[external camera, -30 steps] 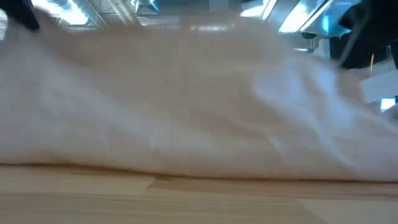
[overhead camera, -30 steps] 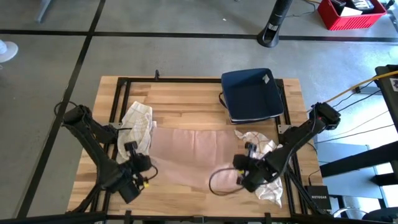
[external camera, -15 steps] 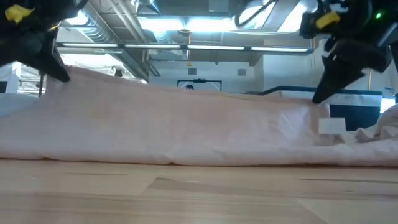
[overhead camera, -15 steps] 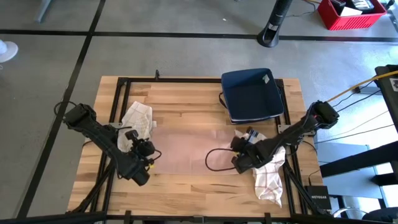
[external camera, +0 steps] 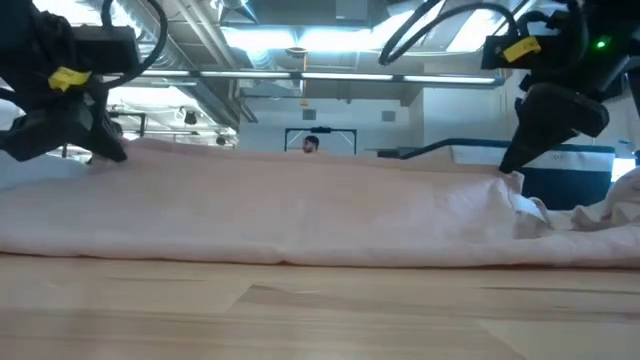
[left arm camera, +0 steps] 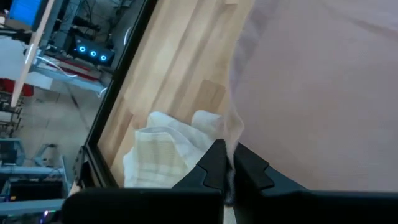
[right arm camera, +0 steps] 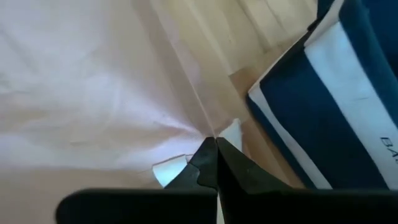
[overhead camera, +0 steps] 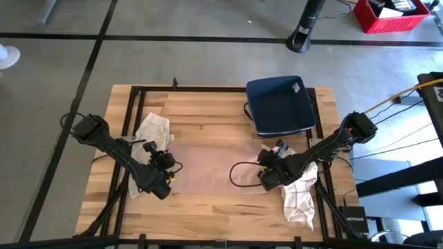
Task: Fold towel
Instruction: Fold the pink towel
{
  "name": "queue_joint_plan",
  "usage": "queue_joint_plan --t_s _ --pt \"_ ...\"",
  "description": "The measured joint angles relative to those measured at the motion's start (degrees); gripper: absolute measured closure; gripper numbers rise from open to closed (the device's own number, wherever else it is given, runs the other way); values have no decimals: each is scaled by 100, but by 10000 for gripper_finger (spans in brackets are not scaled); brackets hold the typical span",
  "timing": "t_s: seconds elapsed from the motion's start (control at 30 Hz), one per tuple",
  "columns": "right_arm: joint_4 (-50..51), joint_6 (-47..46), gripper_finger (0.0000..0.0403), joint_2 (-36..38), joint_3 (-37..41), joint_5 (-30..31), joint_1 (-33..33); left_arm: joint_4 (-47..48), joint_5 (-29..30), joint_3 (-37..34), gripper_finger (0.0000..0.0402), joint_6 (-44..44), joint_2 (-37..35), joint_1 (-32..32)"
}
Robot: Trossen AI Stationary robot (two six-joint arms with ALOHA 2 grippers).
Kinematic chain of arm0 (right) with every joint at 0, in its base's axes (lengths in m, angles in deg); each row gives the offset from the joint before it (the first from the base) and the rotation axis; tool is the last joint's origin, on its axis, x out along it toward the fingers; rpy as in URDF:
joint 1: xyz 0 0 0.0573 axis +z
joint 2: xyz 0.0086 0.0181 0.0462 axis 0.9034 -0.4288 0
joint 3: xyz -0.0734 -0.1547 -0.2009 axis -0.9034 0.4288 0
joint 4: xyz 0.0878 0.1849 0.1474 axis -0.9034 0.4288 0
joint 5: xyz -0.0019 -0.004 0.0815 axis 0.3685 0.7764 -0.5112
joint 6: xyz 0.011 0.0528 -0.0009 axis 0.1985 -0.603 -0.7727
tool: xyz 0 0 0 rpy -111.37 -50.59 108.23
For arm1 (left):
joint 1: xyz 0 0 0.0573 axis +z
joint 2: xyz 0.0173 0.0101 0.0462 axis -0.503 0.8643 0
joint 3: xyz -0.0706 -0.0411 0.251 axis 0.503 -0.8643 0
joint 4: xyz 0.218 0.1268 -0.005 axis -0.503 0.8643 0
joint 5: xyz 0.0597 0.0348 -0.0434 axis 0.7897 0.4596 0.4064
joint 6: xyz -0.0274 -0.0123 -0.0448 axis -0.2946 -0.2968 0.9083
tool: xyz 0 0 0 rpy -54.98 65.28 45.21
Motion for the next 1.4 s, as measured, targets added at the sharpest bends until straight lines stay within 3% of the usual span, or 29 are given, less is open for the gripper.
queue_joint_plan --t_s 0.33,0.73,1.4 --pt "486 80 402 -2 -486 -1002 -44 -240 2 4 400 -280 0 43" --pt "1331 7 402 -103 -750 -808 -143 -213 18 4 400 -186 2 76" --pt "1312 181 400 -716 -748 -343 -542 -404 301 4 400 -105 2 367"
